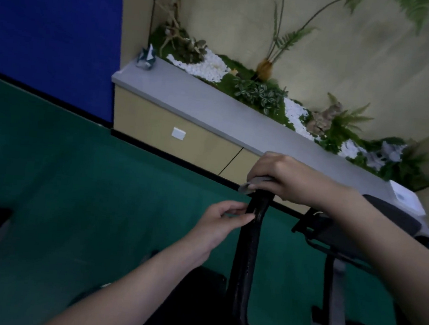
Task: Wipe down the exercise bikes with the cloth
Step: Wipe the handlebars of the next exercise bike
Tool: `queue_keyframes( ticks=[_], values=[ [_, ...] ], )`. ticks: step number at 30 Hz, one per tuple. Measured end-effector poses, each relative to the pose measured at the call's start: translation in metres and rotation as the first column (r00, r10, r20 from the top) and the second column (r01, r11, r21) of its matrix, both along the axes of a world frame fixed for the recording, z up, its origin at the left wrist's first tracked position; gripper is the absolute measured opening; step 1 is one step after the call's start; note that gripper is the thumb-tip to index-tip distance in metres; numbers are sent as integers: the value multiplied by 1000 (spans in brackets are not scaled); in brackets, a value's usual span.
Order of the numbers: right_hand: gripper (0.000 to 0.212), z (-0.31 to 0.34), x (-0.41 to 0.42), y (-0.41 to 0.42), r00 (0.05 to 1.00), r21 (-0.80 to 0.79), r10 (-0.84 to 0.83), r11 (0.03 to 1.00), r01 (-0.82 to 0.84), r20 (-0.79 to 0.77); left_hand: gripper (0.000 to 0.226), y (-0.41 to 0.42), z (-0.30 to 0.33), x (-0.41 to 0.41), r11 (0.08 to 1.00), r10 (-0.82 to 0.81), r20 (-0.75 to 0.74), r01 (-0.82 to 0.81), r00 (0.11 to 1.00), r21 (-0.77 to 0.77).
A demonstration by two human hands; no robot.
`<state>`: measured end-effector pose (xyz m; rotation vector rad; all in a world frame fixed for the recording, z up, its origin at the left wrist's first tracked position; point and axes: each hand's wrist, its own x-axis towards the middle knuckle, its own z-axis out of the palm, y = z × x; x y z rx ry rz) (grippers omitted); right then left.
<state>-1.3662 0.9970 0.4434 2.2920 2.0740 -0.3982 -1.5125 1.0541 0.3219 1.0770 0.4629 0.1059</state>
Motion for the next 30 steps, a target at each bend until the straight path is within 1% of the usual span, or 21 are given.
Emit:
queue_keyframes(
  ticks=[2,4,8,12,15,16,19,21,23,25,26,27,28,30],
  values=[
    [15,2,2,3,1000,16,2,1000,-2,23,21,-1,-1,0,1000,3,-9,-4,1000,-8],
    [9,-3,-2,4,997,20,36,999,-38,66,23,-3,-1,1,1000,14,-15,-14,1000,-20],
    [9,-9,-12,-1,985,-81,145,987,-137,98,31,-5,0,1,999,27,-17,-28,999,-47],
    [18,-9,-9,1,993,83,52,995,-61,105,27,-5,-1,0,995,24,-34,-28,999,-99],
    [34,-17,-16,-4,991,91,74,992,-85,110,27,-4,1,1,993,23,-46,-28,999,-115],
    [32,-17,-16,-5,991,106,78,990,-90,107,27,-4,1,1,994,21,-44,-26,999,-110],
    [11,-17,-9,-7,990,209,11,977,-40,138,22,-2,1,3,997,3,-39,-6,999,-78],
    [10,-19,-9,-5,988,189,2,982,-32,153,18,-1,0,3,999,-8,-43,5,999,-51],
    [11,-17,-8,1,991,144,-6,989,-13,133,19,2,0,5,1000,-25,-44,24,999,-17],
    [8,-9,-1,8,988,172,-97,982,75,122,22,5,1,7,999,-37,-40,38,998,19],
    [8,-5,3,10,979,221,-174,964,148,106,24,7,1,7,999,-40,-36,41,999,34],
    [9,-1,6,11,956,287,-282,925,249,79,24,9,1,8,998,-47,-31,48,998,45],
    [10,1,6,10,915,359,-403,858,368,26,25,10,2,9,997,-57,-25,59,998,55],
    [12,-1,2,5,779,490,-611,640,592,-141,25,14,5,14,994,-76,-2,76,997,78]
  ],
)
